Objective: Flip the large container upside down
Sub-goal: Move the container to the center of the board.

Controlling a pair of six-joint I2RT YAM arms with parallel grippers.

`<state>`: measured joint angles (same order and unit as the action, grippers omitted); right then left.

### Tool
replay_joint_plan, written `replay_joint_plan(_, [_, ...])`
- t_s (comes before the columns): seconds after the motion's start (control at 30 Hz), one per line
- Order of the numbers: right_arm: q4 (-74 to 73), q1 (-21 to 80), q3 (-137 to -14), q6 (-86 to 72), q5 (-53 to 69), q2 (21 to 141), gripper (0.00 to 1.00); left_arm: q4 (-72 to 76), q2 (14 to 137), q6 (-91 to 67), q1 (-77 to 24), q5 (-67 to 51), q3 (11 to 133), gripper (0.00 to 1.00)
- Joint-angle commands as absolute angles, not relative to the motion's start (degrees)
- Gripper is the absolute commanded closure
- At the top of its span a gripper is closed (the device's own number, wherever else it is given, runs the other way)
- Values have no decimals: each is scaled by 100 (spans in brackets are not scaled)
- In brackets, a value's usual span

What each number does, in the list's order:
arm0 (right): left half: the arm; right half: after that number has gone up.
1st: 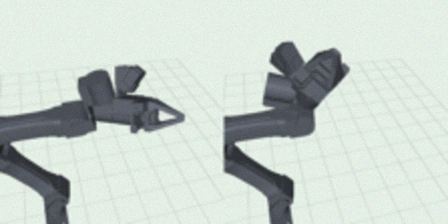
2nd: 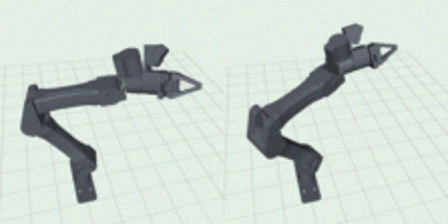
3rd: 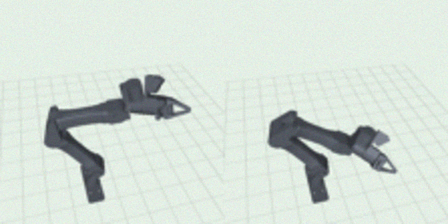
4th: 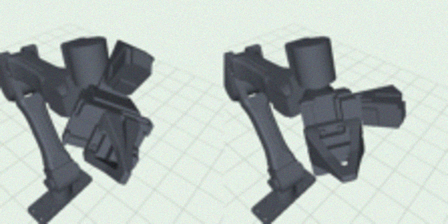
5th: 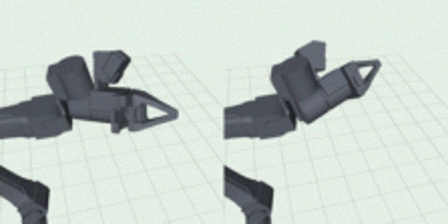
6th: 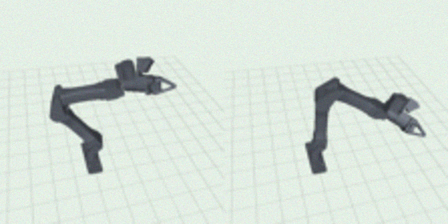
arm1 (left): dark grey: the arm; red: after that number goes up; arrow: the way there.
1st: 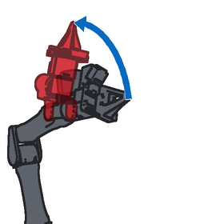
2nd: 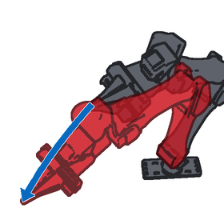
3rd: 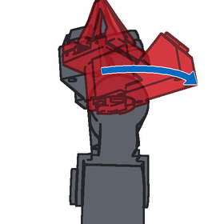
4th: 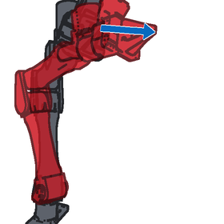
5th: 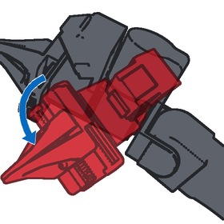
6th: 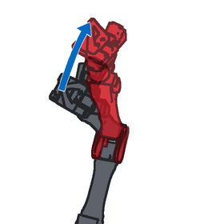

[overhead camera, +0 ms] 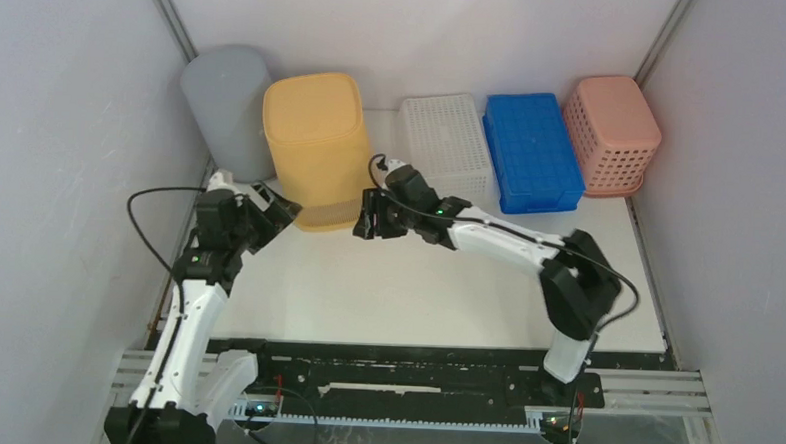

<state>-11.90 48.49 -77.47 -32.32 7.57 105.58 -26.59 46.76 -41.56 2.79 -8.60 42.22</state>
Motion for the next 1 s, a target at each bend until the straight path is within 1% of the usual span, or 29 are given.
replay_joint_plan(0.0, [-1298, 4910, -7340, -2860, 1036, 9032, 37, -2076, 4965, -4388, -415, -321, 4199, 5])
replay_joint_plan(0.2, [-1608, 4597, -6355, -2847, 1122, 7603, 37, -1571, 5594, -4643, -857, 101, 3958, 6])
replay_joint_plan(0.37, [-1621, 4325, -5702, -2997, 1386, 6894, 36, -1096, 6408, -4815, -956, 314, 3998, 7])
replay_joint_plan(0.63, [-1507, 4047, -4944, -3161, 1618, 6460, 36, -1070, 7514, -4723, -930, 800, 4874, 6])
replay_joint_plan(0.97, [-1378, 3813, -4517, -3247, 1866, 6302, 36, -933, 8650, -4690, -701, 843, 5591, 7])
